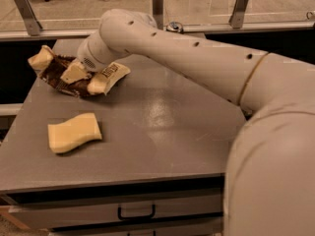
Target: Pick brown chip bag
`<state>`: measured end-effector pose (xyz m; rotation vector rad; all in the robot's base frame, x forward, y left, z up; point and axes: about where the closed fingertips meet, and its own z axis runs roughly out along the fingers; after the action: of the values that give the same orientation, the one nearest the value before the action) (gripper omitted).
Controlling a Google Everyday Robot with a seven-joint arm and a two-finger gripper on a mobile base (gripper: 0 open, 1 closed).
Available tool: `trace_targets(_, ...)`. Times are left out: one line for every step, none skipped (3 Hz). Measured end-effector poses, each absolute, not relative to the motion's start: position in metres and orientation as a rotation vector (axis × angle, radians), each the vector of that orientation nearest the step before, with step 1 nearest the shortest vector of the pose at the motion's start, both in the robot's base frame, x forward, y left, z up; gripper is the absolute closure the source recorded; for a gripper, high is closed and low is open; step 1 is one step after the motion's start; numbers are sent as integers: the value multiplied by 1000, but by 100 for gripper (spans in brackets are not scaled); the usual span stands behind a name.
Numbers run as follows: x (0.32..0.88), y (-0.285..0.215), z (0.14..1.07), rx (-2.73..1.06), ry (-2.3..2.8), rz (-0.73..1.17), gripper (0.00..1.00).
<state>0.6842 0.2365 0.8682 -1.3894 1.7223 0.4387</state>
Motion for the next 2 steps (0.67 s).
trace_targets(695, 251, 858, -1408, 1721, 451, 63)
trace_targets(696, 252, 860, -1403, 1719, 455, 87)
